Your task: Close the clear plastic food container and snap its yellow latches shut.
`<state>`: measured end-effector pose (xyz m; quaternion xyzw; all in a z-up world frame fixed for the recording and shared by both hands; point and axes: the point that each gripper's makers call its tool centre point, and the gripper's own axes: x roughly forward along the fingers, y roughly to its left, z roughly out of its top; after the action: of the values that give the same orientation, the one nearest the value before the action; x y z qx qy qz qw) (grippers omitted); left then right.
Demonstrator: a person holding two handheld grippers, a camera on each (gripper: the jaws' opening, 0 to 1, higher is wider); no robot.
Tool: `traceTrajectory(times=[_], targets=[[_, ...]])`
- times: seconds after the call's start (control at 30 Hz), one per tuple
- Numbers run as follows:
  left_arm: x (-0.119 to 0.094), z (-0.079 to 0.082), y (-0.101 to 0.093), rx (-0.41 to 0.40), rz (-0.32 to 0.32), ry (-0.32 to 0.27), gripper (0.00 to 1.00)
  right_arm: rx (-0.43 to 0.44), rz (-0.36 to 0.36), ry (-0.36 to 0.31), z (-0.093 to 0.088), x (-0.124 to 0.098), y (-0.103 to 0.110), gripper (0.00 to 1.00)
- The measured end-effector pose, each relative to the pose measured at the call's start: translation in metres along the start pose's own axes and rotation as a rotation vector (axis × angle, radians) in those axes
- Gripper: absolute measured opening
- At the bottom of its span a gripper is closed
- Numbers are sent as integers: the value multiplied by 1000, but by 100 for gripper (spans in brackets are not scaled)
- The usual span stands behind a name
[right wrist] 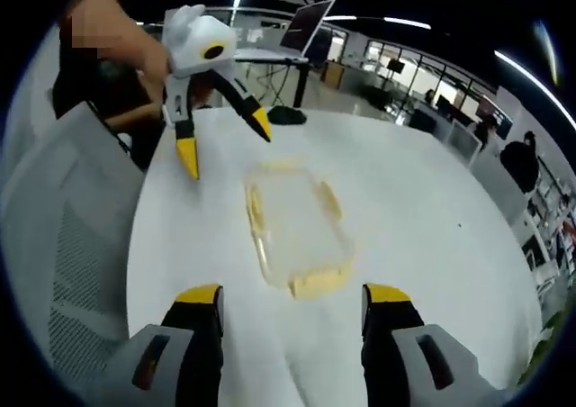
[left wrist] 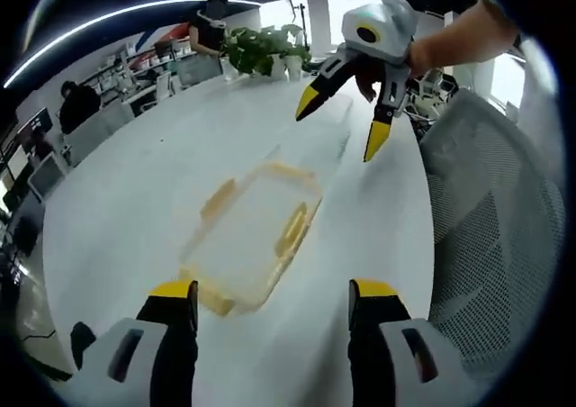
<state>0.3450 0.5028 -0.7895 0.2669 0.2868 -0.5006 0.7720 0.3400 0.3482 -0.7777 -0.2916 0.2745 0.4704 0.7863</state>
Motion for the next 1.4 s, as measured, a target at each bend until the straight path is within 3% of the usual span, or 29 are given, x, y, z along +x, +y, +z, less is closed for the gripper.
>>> traceTrajectory(times=[0.5, 1.4], targets=[[7, -7, 12, 82, -37, 45, 63, -46, 50, 21, 2, 17, -9, 61], [20, -14, 40, 169, -89, 111, 63, -134, 119, 84, -1, 38, -20, 59]])
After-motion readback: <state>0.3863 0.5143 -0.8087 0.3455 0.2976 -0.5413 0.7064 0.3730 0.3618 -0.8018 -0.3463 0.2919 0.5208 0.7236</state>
